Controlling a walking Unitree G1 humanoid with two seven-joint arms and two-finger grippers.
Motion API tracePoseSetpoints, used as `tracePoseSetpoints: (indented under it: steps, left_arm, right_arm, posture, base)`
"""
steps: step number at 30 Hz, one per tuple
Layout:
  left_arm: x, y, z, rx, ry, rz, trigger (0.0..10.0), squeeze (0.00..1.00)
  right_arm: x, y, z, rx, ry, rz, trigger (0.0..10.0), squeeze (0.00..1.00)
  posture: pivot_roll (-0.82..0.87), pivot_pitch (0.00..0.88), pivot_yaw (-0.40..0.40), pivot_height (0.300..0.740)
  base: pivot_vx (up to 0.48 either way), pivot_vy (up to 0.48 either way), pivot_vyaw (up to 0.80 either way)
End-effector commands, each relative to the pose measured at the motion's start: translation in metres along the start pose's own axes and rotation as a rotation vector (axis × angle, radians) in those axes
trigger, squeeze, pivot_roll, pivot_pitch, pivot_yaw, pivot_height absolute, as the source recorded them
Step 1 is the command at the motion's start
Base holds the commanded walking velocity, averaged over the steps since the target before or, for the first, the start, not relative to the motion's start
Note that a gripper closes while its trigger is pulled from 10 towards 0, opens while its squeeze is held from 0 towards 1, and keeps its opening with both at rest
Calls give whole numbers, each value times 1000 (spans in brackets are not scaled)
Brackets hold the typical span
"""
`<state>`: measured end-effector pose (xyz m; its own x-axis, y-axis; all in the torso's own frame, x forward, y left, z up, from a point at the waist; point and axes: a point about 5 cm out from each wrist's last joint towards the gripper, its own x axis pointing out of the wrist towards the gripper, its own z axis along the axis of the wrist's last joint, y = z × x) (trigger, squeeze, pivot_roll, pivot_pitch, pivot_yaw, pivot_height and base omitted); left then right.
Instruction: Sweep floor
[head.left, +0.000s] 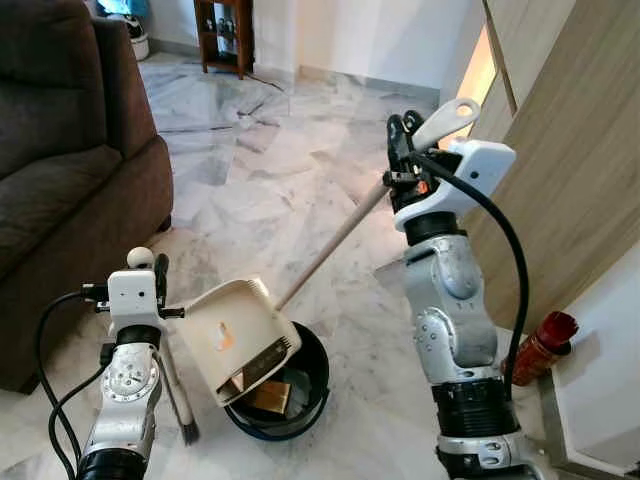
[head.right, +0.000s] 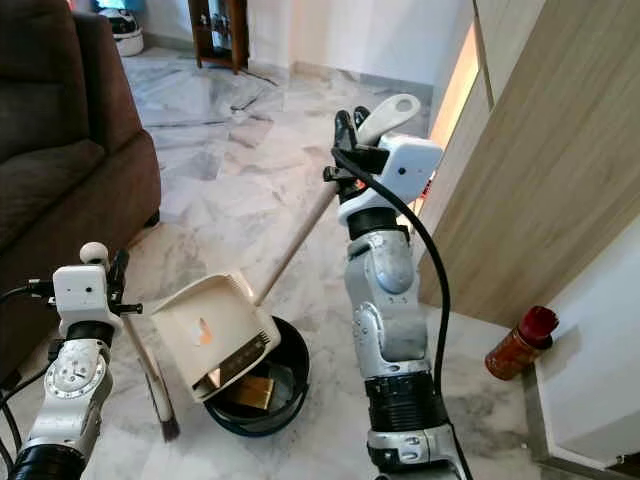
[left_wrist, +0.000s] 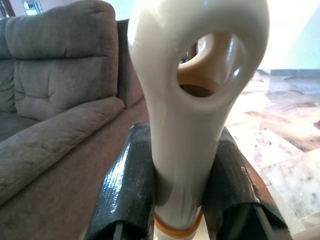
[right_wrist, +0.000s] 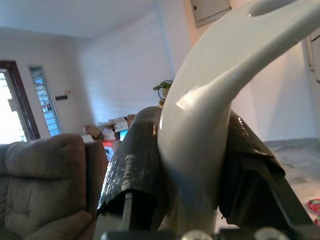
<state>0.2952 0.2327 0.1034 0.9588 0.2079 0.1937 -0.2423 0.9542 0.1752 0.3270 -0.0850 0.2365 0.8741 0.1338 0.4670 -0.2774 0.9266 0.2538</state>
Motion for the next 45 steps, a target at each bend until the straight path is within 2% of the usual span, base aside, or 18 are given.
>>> tracePoseSetpoints:
  steps: [1,12,14,21,25,27,30,38,45]
  left_arm:
    - [4,-4,10,5,-52,-17,10000,0]
    - [3,-6,9,6,-55,-22,10000,0]
    - [3,-7,10,4,-58,-23,10000,0]
    - [3,-8,10,1,-61,-21,10000,0]
    - [3,-8,10,-1,-62,-20,10000,0]
    - [3,-8,10,-1,-63,-20,10000,0]
    - [3,-8,10,-2,-63,-21,10000,0]
    - [4,-8,11,-2,-68,-19,10000,0]
    - [4,-7,11,-1,-67,-18,10000,0]
  right_arm:
    - [1,5,19,-8,-112,4,10000,0]
    - [-15,37,7,-96,-149,73,10000,0]
    - [-21,48,2,-138,-149,138,10000,0]
    - [-33,67,0,-201,-179,257,10000,0]
    - [-45,83,-2,-187,-192,332,10000,0]
    - [-51,95,0,-200,-229,377,10000,0]
    - [-55,105,3,-195,-258,406,10000,0]
    - [-66,123,10,-191,-318,459,10000,0]
    - [-68,123,8,-202,-319,467,10000,0]
  posture:
    - [132,0,-57,740]
    - [127,0,-62,740]
    - [127,0,-62,740]
    - [122,0,-67,740]
    - [121,0,-67,740]
    - [120,0,-68,740]
    - [118,0,-67,740]
    - [122,0,-69,740]
    - [123,0,-69,740]
  base:
    - [0,0,0]
    - [0,0,0]
    - [0,0,0]
    - [0,0,0]
    - [0,0,0]
    - [0,0,0]
    - [0,0,0]
    - [0,0,0]
    - [0,0,0]
